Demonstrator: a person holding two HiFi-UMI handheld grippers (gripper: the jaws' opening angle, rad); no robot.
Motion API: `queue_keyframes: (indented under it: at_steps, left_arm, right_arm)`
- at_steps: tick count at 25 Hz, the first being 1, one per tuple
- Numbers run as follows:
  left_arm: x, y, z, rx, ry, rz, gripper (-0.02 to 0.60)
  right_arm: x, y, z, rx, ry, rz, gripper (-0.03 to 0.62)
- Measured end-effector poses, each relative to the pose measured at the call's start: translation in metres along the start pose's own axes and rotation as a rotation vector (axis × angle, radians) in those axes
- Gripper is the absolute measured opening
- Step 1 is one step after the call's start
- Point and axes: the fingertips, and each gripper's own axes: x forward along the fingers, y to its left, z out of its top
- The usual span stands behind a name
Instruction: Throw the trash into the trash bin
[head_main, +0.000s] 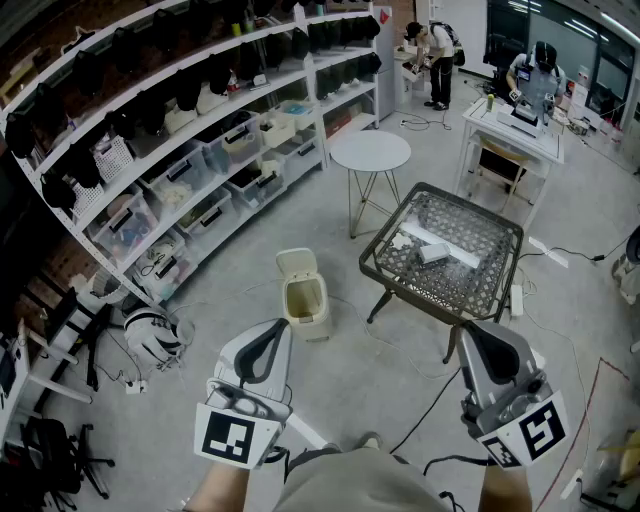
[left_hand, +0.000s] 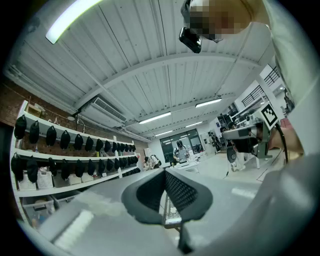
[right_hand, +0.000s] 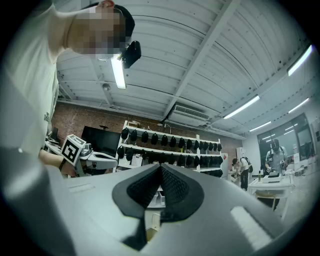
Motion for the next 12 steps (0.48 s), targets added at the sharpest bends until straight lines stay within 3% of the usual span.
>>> queue_keyframes:
  at_steps: [12]
  left_arm:
    - [0.012,-0.001,0.002,0.0,0.023,0.003,0.002]
  right_arm:
    - [0.006,-0.012,-0.004,0.041,-0.018,0.018,0.003]
